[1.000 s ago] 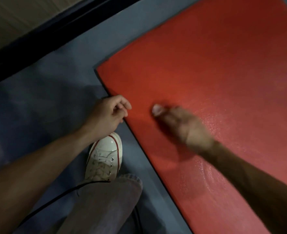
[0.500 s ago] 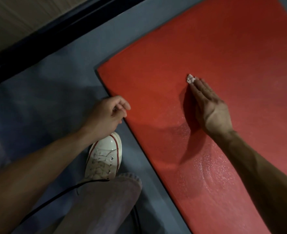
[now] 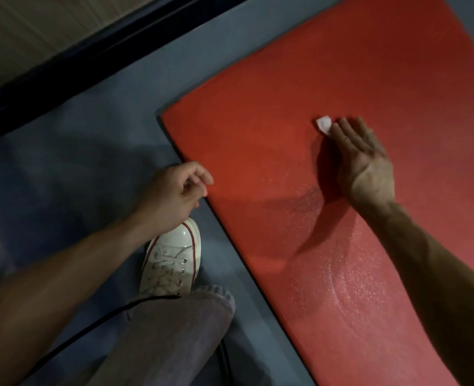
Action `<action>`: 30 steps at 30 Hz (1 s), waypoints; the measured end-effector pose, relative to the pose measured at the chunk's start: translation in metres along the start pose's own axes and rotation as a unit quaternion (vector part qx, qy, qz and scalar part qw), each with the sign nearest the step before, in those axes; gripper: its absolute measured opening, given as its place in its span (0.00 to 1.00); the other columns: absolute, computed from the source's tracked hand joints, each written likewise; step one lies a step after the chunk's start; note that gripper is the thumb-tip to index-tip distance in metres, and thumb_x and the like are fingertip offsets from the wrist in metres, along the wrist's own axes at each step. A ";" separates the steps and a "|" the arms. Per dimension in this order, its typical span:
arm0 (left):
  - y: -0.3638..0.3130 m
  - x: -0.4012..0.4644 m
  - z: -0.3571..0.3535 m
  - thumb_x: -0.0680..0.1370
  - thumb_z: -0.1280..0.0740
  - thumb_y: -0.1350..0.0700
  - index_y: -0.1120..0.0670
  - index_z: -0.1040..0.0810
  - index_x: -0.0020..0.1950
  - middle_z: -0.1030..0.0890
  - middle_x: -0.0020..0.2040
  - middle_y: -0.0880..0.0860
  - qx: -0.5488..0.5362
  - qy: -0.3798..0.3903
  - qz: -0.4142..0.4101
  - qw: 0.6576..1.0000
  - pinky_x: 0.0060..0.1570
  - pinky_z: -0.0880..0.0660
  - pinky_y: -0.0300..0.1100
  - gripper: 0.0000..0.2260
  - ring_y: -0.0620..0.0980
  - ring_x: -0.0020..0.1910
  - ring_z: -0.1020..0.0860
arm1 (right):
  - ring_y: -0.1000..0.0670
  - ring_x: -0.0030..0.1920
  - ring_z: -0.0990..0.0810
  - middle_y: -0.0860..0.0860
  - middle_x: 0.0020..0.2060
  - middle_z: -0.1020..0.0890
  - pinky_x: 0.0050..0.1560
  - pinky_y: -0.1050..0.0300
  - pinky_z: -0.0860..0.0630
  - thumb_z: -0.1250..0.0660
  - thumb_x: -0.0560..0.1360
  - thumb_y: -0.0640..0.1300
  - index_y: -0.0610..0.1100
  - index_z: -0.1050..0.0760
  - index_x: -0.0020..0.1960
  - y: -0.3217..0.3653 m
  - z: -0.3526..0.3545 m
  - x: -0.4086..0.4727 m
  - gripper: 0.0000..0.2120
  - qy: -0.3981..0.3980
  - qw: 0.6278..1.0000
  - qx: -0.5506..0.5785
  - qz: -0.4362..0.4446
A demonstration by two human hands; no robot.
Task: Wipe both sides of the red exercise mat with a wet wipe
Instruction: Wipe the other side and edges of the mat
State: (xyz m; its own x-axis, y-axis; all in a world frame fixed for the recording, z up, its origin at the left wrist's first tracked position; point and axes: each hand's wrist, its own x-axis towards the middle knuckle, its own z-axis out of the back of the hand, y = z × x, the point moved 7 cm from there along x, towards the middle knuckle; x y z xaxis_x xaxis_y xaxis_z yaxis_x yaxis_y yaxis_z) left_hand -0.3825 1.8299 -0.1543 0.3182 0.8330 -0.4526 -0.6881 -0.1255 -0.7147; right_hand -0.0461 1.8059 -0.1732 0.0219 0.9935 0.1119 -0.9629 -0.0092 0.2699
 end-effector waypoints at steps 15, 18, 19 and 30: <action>0.000 0.000 0.005 0.79 0.36 0.65 0.50 0.21 0.49 0.18 0.41 0.47 -0.004 -0.006 -0.008 1.000 0.39 0.22 0.43 0.10 0.44 0.34 0.20 | 0.38 0.47 0.19 0.44 0.49 0.19 0.46 0.48 0.26 0.38 0.83 0.47 0.45 0.22 0.57 0.055 -0.005 0.015 0.10 0.003 0.992 0.091 -0.089; 0.001 0.001 0.005 0.79 0.36 0.66 0.51 0.20 0.49 0.18 0.40 0.48 -0.008 -0.010 -0.014 1.000 0.39 0.21 0.44 0.11 0.45 0.33 0.20 | 0.40 0.52 0.19 0.44 0.53 0.19 0.53 0.49 0.23 0.42 0.81 0.48 0.45 0.23 0.64 0.141 -0.022 -0.023 0.16 0.105 0.978 0.141 0.110; 0.001 0.001 0.005 0.79 0.36 0.66 0.51 0.20 0.49 0.18 0.40 0.48 -0.008 -0.010 -0.016 1.000 0.39 0.21 0.45 0.11 0.45 0.33 0.20 | 0.41 0.51 0.19 0.44 0.53 0.18 0.54 0.48 0.23 0.44 0.83 0.47 0.43 0.22 0.64 0.162 -0.025 -0.037 0.16 0.124 0.966 0.138 0.183; 0.002 0.002 0.007 0.79 0.36 0.63 0.52 0.20 0.50 0.18 0.41 0.48 -0.010 -0.018 -0.018 1.000 0.41 0.21 0.45 0.08 0.45 0.33 0.20 | 0.38 0.46 0.20 0.43 0.46 0.19 0.46 0.49 0.30 0.34 0.80 0.44 0.47 0.24 0.54 0.083 -0.011 0.024 0.04 0.004 0.996 0.076 -0.035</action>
State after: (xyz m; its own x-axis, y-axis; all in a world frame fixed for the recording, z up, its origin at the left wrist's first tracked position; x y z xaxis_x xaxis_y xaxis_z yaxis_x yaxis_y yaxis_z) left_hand -0.3882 1.8351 -0.1528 0.3183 0.8560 -0.4073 -0.6640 -0.1053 -0.7403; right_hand -0.1287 1.8307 -0.1585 0.0848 0.9932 0.0802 -0.9072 0.0437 0.4184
